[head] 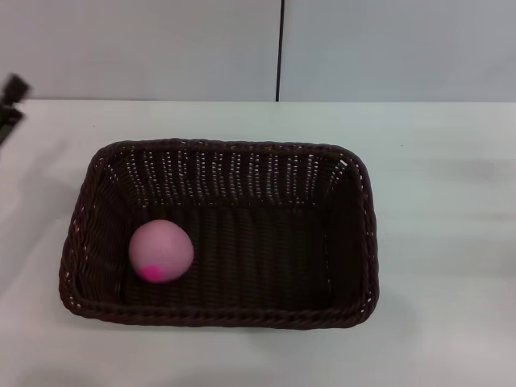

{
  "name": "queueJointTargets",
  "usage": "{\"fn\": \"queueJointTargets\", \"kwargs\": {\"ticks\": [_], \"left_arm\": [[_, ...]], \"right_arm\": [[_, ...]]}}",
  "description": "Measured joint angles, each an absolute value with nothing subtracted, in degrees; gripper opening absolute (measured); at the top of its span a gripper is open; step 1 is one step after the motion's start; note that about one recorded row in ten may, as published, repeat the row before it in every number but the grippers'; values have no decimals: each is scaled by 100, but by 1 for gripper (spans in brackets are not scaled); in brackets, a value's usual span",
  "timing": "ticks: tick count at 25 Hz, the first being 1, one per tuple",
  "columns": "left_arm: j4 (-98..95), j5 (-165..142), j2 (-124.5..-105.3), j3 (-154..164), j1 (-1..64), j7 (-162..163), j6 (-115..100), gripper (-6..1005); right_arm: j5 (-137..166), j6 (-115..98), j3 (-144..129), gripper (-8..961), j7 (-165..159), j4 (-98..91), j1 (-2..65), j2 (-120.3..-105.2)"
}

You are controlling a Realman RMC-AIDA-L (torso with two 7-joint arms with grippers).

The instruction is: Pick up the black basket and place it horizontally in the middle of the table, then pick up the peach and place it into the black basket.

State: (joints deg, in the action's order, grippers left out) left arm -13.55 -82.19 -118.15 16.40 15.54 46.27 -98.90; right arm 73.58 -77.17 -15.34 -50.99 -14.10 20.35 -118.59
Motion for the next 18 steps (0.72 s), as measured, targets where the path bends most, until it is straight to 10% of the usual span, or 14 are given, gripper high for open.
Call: {"fn": "queueJointTargets", "kwargs": {"ticks": [18], "left_arm": [[-550, -8020, -11826, 631, 1429, 4074, -9895, 813]], "right_arm": [[6943, -7681, -755, 557, -5098, -1180, 1971, -11883]]}}
